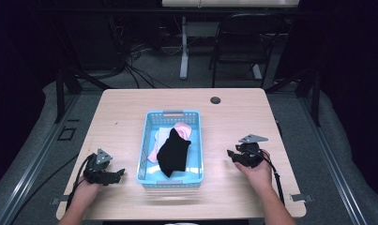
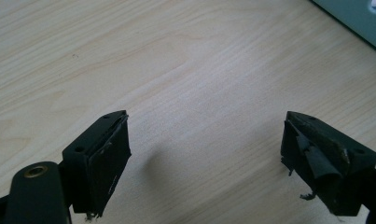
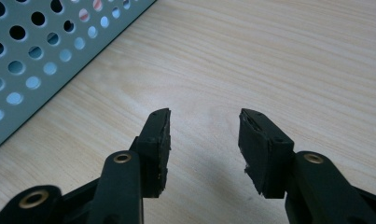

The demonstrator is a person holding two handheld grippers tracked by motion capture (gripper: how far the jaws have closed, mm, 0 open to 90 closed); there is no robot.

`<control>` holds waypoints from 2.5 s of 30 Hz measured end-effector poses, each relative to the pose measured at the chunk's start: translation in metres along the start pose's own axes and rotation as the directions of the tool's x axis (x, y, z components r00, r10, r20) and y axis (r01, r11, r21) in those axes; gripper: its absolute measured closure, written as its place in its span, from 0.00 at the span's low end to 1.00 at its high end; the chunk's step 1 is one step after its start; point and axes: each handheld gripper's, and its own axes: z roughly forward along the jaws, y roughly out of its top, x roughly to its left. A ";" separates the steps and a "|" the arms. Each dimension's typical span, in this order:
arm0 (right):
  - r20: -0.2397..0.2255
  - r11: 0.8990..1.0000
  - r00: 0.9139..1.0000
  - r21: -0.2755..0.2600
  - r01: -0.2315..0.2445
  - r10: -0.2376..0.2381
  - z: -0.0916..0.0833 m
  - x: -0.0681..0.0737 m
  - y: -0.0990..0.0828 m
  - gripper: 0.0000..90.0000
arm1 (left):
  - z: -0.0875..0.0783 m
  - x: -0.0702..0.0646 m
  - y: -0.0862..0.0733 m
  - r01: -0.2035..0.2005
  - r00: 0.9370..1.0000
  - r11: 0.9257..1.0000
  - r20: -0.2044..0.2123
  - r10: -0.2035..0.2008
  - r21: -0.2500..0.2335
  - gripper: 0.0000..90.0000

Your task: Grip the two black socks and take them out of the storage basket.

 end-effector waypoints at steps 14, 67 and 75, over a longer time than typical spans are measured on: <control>0.002 1.000 1.000 0.002 0.008 -0.008 0.000 0.001 0.000 0.59 | 0.000 0.000 0.001 -0.006 1.000 1.000 0.004 0.006 0.000 0.17; -0.278 0.935 0.894 -0.066 0.348 -0.352 0.022 0.087 0.135 0.60 | 0.001 -0.001 0.000 -0.008 1.000 1.000 0.004 0.008 0.007 0.17; -0.331 0.931 0.875 -0.034 0.362 -0.352 0.044 0.102 0.137 0.65 | 0.001 -0.001 0.000 -0.008 1.000 1.000 0.004 0.008 0.004 0.17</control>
